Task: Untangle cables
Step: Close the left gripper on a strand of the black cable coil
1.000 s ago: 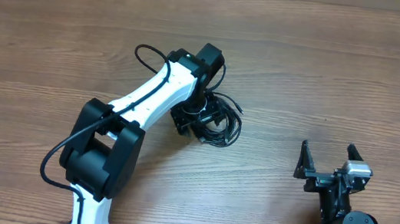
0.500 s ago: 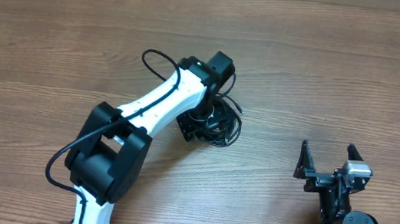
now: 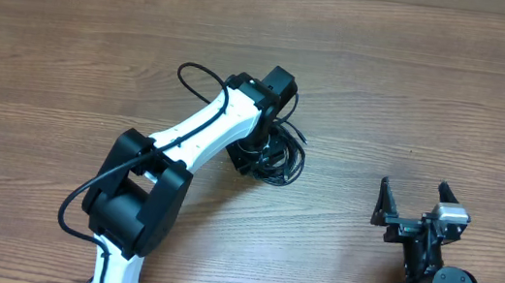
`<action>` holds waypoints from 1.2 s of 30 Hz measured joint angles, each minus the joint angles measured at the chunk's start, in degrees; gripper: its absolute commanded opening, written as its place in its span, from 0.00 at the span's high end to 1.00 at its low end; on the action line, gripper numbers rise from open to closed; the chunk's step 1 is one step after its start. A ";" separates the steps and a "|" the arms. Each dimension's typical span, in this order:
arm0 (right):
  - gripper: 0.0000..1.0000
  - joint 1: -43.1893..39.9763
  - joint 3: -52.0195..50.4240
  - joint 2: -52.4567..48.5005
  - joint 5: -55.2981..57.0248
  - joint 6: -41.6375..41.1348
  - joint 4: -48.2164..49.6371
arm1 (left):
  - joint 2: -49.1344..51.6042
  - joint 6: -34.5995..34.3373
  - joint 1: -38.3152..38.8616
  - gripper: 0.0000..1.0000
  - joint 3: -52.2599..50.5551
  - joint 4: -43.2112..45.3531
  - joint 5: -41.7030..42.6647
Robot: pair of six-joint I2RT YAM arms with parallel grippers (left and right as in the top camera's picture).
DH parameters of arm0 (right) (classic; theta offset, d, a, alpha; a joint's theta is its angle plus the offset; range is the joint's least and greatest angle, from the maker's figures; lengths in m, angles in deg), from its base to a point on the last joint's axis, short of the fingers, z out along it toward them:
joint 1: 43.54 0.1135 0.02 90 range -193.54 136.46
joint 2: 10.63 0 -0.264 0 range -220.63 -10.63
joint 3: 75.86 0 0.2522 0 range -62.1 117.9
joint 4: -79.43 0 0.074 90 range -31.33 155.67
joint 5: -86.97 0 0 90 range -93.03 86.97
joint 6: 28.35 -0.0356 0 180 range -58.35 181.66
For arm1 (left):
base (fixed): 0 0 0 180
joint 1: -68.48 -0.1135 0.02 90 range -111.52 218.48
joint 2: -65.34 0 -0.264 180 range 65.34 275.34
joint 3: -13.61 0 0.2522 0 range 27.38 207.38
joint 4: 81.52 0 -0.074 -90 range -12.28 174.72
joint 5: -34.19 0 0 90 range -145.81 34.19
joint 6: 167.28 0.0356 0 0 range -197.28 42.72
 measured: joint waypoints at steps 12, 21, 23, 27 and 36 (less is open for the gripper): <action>0.00 0.00 0.00 0.00 -0.02 -0.02 0.00 | 0.00 -0.37 0.02 0.43 -0.39 -0.20 -0.17; 0.00 0.00 0.00 0.00 0.00 -0.02 0.00 | 0.00 -0.44 0.04 0.58 -0.87 0.39 -0.22; 0.00 0.00 0.00 0.00 0.00 0.02 0.00 | 0.00 -0.37 0.04 0.60 -1.05 0.68 -0.22; 0.00 0.00 0.00 0.00 0.00 0.00 0.00 | 0.00 -0.44 0.04 0.80 -1.36 0.70 -0.24; 0.00 0.00 0.00 0.00 0.00 -0.02 0.00 | 0.00 -0.33 0.00 0.96 -1.60 0.68 -0.39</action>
